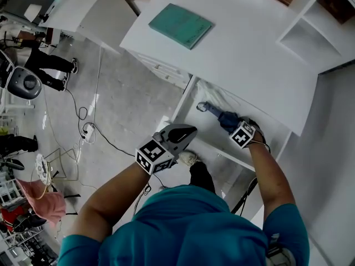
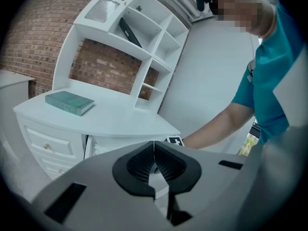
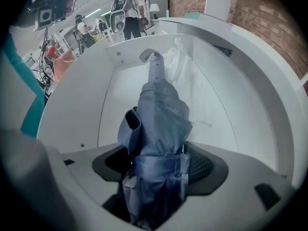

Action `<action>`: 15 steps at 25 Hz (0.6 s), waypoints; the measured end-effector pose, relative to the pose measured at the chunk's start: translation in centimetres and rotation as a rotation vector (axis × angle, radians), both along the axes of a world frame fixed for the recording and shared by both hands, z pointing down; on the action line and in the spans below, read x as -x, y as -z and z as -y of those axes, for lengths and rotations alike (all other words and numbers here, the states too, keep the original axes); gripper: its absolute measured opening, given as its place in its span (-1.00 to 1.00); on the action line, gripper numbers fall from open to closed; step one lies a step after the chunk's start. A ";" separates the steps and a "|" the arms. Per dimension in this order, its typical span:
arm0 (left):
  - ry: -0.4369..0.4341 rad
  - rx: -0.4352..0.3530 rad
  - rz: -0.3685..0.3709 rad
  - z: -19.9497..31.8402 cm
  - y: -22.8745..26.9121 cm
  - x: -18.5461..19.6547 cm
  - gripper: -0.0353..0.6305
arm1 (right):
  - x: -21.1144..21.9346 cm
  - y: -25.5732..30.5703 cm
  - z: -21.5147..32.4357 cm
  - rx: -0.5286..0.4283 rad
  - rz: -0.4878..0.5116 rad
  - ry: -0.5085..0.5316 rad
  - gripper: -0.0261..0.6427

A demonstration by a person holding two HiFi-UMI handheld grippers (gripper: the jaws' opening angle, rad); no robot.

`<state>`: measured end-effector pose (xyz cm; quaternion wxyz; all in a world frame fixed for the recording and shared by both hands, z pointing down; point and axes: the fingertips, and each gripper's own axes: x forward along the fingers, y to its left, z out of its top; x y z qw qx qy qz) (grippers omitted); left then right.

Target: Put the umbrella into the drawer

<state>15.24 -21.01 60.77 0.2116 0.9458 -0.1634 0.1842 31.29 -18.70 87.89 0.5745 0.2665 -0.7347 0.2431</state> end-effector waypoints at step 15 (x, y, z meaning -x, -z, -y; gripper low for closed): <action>0.048 -0.062 -0.057 -2.0 3.5 4.4 -0.84 | 1.7 9.7 0.9 -0.166 0.079 -0.059 -0.02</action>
